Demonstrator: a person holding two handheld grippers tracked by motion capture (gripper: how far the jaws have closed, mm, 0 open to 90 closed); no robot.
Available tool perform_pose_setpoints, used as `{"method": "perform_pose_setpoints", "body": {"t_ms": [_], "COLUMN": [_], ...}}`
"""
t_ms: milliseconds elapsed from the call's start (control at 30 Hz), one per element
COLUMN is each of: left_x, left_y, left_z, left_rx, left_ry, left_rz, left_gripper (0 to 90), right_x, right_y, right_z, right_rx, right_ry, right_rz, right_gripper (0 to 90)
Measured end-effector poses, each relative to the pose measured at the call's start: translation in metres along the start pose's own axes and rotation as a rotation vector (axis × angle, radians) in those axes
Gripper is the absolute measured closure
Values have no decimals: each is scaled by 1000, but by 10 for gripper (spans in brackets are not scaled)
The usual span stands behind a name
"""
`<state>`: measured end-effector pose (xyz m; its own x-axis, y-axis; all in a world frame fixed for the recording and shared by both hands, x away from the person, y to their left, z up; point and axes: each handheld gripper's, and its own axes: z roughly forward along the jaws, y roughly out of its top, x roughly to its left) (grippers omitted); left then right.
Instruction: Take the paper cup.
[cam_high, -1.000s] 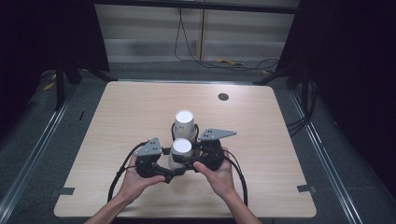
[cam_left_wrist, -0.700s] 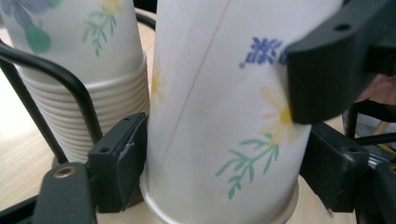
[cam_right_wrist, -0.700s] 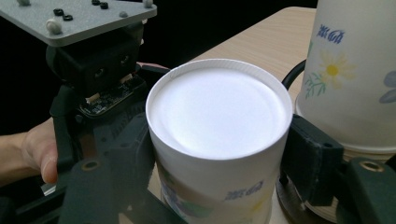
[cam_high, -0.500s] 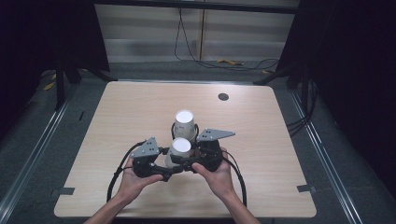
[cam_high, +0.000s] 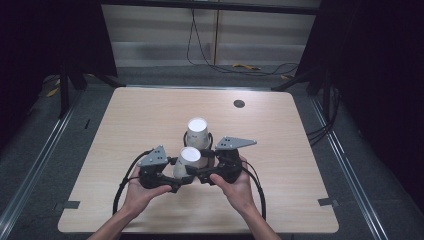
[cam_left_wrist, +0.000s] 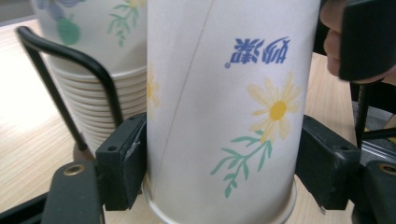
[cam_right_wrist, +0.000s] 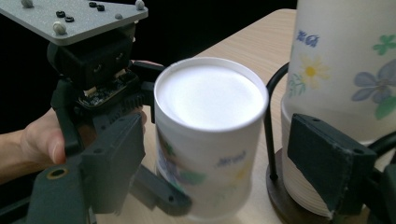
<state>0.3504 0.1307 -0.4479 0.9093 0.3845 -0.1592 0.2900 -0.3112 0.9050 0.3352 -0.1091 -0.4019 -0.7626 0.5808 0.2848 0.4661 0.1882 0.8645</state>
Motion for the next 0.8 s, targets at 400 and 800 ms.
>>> {"method": "perform_pose_setpoints", "body": {"t_ms": [400,800], "left_x": [7,12], "left_y": [-4,1], "left_z": [-8,-15], "left_rx": [32,108], "left_ry": [-19,-44], "left_rz": [1,38], "left_gripper": [267,264], "right_x": [-6,-11], "right_y": [-1,-6], "right_z": [-11,-17], "right_rx": [38,129], "right_ry": [-40,-43], "right_rz": [-7,-30], "right_gripper": [235,251]}}
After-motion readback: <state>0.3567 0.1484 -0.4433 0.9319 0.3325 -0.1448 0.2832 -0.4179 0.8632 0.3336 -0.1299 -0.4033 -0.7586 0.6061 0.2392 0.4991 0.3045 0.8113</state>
